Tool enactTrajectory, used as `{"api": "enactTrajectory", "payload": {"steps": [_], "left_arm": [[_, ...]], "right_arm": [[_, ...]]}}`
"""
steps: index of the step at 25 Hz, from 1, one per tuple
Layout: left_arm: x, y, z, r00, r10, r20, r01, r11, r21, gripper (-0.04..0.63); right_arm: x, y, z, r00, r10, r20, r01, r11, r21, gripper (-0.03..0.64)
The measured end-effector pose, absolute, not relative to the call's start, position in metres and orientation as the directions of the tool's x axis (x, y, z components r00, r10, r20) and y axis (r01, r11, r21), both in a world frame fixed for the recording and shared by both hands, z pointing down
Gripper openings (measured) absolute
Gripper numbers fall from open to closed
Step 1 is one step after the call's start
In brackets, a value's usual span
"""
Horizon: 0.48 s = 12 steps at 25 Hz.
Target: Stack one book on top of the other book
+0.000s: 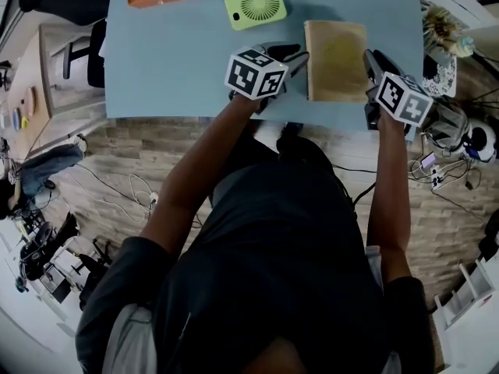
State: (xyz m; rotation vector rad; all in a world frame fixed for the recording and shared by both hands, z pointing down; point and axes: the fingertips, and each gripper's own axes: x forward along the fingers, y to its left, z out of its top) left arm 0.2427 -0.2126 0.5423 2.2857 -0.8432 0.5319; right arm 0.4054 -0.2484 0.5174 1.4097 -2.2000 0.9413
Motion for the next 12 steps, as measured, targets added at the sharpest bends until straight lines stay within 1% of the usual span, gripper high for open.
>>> {"api": "enactTrajectory", "payload": {"steps": [6, 12], "left_arm": [[0.204, -0.219, 0.482, 0.707, -0.505, 0.495, -0.692, -0.637, 0.339, 0.167], [0.164, -0.211, 0.415, 0.683, -0.59, 0.43, -0.714, -0.662, 0.226, 0.166]], "right_arm": [[0.384, -0.256, 0.441, -0.504, -0.719, 0.478, -0.861, 0.376, -0.342, 0.086], [0.361, -0.247, 0.352, -0.572, -0.753, 0.325, -0.816, 0.483, -0.317, 0.086]]}}
